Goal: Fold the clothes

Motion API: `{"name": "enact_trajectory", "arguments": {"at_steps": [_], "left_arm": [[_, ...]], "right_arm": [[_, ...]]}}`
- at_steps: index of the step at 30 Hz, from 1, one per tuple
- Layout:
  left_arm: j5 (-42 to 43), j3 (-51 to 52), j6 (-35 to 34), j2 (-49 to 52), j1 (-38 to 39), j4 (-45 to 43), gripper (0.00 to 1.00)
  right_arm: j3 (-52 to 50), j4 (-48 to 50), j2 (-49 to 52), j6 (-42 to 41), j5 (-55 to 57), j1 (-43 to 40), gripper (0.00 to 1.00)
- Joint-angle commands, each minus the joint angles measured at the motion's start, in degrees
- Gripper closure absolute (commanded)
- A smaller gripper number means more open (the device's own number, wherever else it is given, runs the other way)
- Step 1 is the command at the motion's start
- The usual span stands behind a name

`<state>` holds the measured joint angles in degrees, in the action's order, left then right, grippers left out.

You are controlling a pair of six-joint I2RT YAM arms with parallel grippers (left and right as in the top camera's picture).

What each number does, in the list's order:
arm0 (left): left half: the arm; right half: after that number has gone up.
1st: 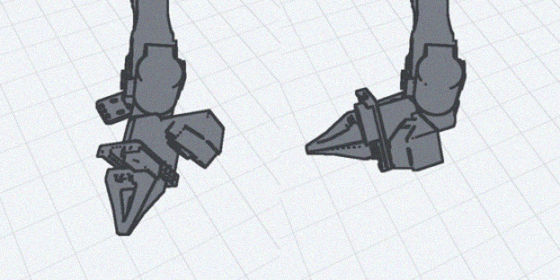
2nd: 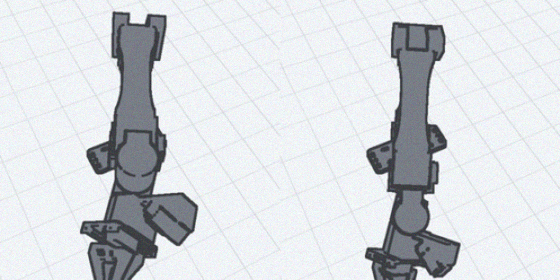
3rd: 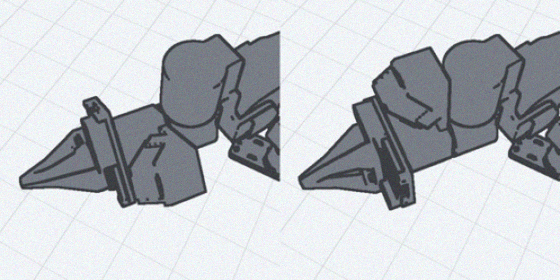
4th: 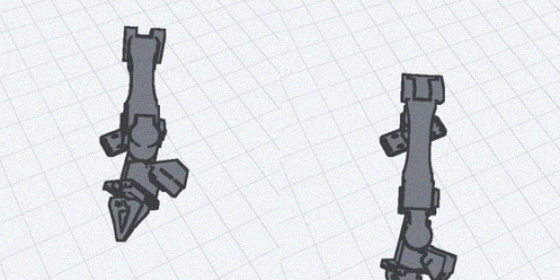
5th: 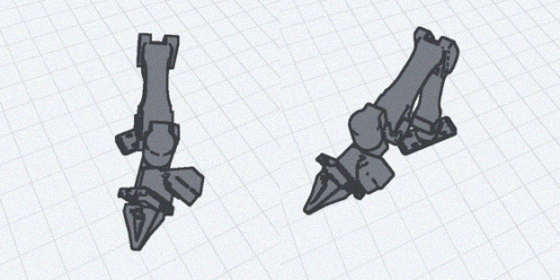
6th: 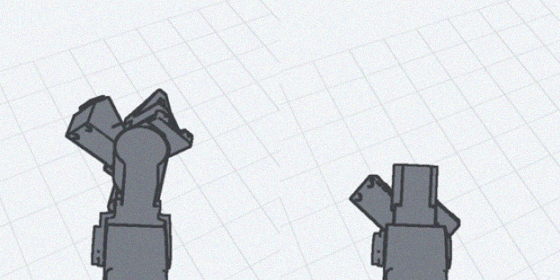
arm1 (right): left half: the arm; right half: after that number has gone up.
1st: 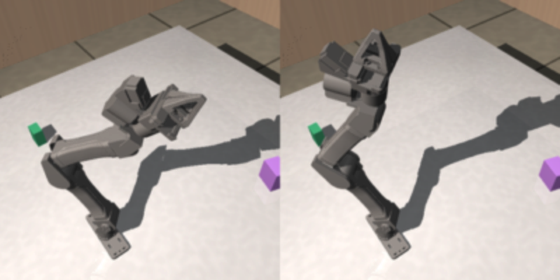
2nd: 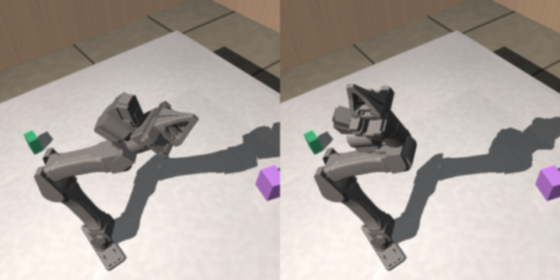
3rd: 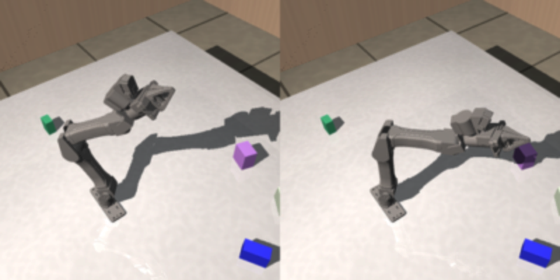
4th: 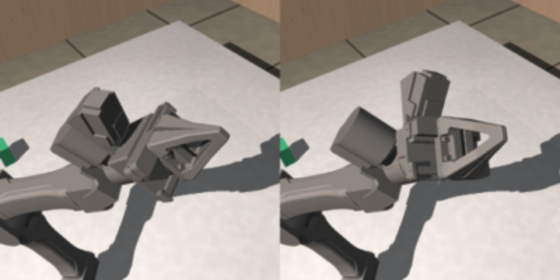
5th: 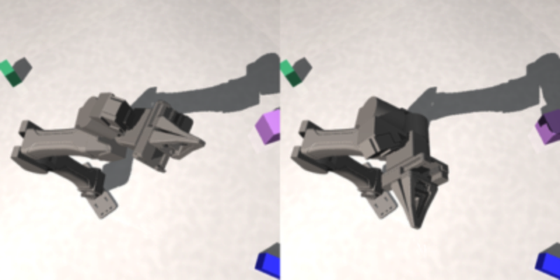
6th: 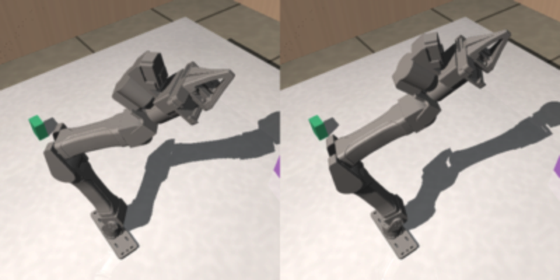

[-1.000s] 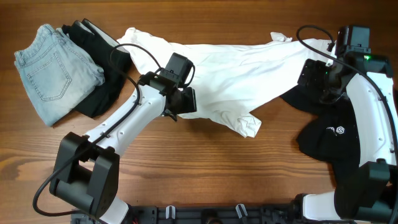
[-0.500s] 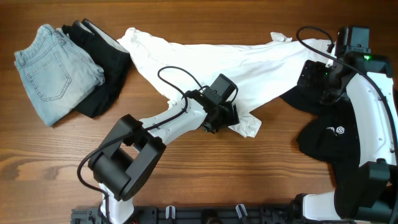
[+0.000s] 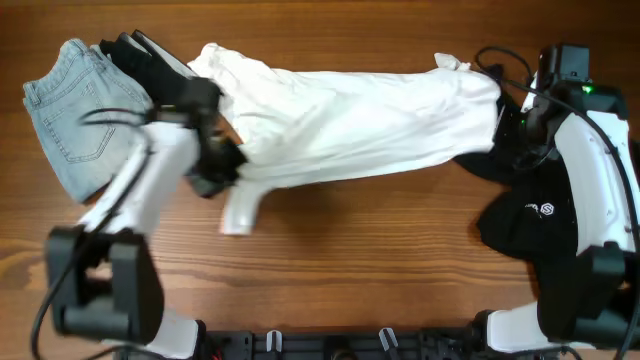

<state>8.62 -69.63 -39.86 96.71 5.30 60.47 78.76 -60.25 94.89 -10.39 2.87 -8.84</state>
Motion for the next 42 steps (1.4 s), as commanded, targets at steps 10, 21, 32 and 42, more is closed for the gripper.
{"name": "enact_trajectory", "arguments": {"at_steps": [10, 21, 32, 42], "left_arm": [[-6.9, 0.3, 6.2, -4.2, -12.3, 4.9, 0.96], [-3.6, 0.3, 6.2, -4.2, -11.1, 0.6, 0.96], [-6.8, 0.3, 6.6, -4.2, -4.8, 0.6, 0.95], [-15.2, 0.3, 6.6, -4.2, -4.8, 2.1, 0.92]], "right_arm": [[-1.9, 20.1, 16.2, 6.9, -12.7, -0.2, 0.8], [-1.5, 31.1, 27.4, 3.2, 7.6, -9.2, 0.78], [13.7, 21.7, 23.6, 1.7, -18.0, -32.2, 0.21], [7.4, -8.1, 17.2, 7.3, -19.7, -4.1, 0.11]]}}
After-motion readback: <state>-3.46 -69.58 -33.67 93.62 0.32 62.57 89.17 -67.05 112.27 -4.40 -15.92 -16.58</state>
